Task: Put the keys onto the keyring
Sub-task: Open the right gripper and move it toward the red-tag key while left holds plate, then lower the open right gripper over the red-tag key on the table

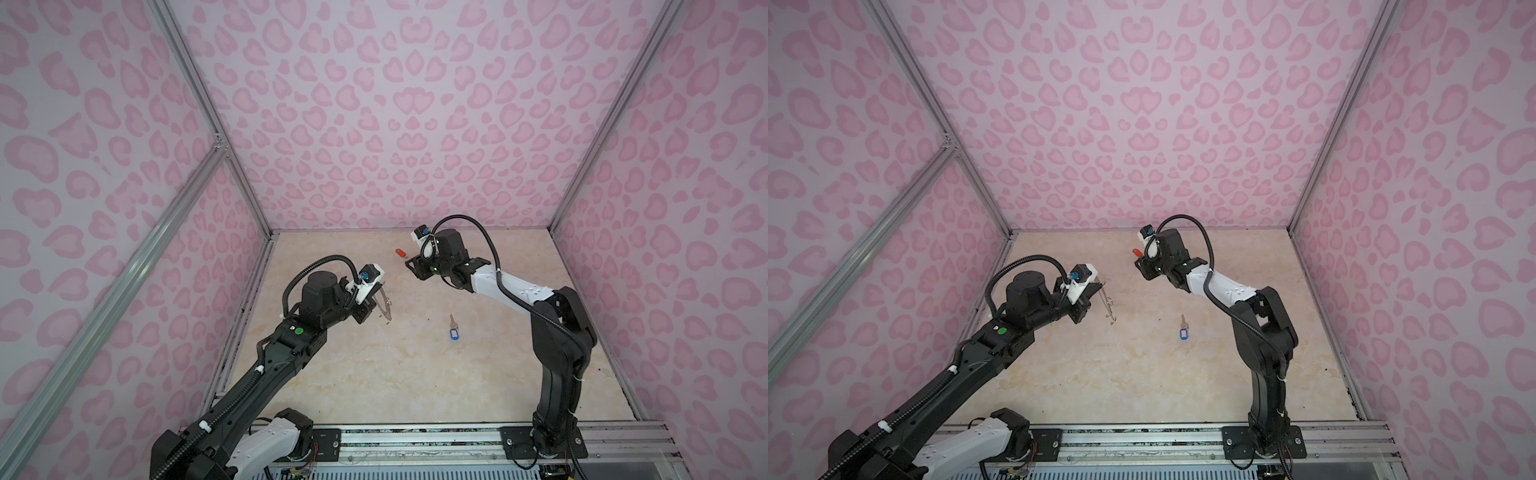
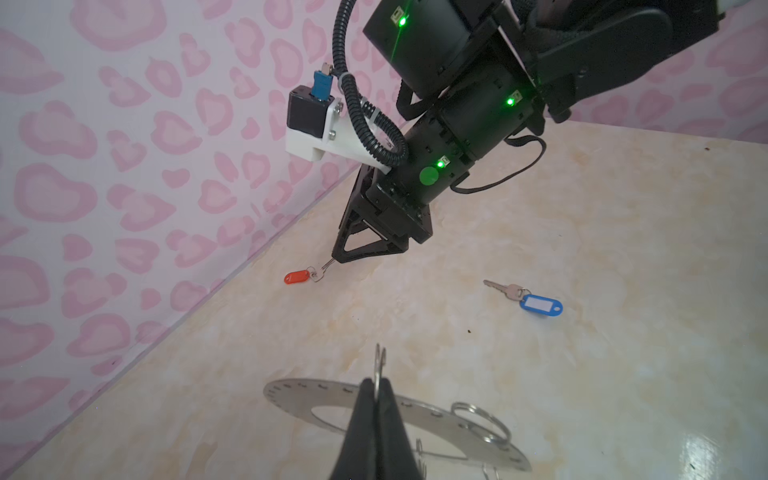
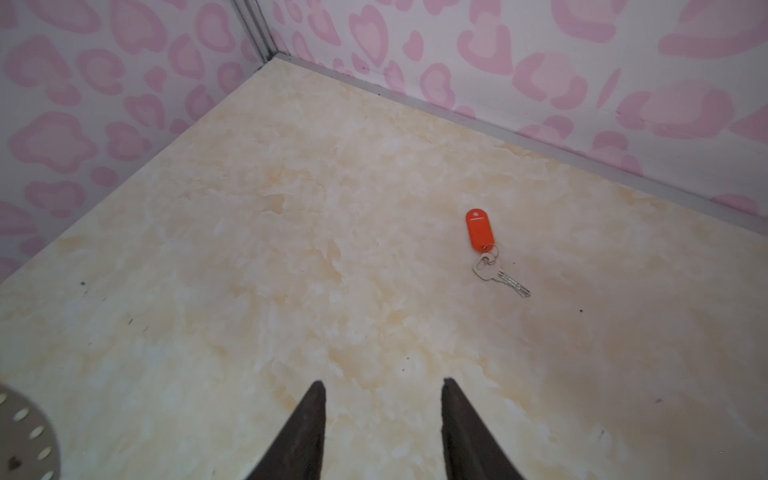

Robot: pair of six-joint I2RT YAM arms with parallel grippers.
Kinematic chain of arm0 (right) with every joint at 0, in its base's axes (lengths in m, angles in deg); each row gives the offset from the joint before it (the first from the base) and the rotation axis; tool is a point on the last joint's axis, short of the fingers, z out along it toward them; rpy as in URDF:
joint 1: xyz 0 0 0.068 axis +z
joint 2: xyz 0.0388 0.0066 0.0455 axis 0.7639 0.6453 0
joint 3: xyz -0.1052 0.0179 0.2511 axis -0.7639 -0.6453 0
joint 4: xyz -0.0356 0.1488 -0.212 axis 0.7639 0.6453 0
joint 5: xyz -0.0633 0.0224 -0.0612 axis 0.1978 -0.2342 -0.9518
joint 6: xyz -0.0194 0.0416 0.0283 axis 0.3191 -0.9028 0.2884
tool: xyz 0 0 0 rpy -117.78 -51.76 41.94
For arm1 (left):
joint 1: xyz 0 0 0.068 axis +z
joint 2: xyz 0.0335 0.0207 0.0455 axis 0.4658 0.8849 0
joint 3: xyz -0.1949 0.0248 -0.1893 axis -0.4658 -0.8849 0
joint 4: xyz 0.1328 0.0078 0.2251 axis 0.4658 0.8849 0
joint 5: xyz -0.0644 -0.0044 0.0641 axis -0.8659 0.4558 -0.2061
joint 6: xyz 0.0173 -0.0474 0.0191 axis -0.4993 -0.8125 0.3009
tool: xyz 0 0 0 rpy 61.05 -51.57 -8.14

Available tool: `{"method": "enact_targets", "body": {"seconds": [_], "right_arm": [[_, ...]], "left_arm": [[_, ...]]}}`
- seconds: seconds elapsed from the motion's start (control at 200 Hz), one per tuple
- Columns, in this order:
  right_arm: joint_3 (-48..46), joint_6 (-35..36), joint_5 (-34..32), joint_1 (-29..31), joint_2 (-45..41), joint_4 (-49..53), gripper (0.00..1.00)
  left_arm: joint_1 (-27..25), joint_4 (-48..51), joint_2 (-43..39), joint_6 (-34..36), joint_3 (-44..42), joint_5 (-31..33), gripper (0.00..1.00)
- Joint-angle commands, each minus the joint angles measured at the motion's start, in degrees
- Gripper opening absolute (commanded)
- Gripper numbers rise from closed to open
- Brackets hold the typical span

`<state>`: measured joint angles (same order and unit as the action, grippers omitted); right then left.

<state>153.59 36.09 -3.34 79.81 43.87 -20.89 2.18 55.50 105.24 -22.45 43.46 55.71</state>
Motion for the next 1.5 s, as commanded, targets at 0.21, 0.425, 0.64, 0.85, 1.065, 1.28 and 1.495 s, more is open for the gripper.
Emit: {"method": "enact_targets", "body": {"seconds": [0.21, 0.425, 0.64, 0.85, 1.065, 1.28, 1.495], "right_arm": [[18.1, -2.8, -9.0, -0.4, 15.1, 11.1, 0.49], [31.9, -4.0, -10.1, -0.9, 25.5, 17.2, 0.5], [53.8, -3.9, -10.4, -1.0, 38.1, 30.9, 0.49], [58.9, -3.9, -12.7, -0.6, 42.4, 34.3, 0.46], [59.5, -3.1, -13.1, 0.4, 44.3, 35.5, 0.42], [63.1, -3.9, -13.5, 0.5, 46.0, 40.0, 0.39], [57.9, -4.8, -12.9, 0.2, 41.6, 35.7, 0.4]], "left_arm": [[1.1, 1.3, 0.4, 0.9, 1.0, 2.2, 0.03], [1.1, 1.3, 2.1, -0.2, 1.6, 1.3, 0.03], [1.1, 2.1, 2.6, -0.5, 1.9, 1.4, 0.03], [1.1, 2.8, 2.8, -1.5, 2.1, 1.5, 0.03], [1.1, 4.2, 1.5, -2.4, 1.9, 2.1, 0.03], [1.1, 4.9, -0.9, -3.6, 1.1, 3.1, 0.03], [1.1, 4.5, -1.0, -4.6, 1.3, 1.9, 0.03]]}}
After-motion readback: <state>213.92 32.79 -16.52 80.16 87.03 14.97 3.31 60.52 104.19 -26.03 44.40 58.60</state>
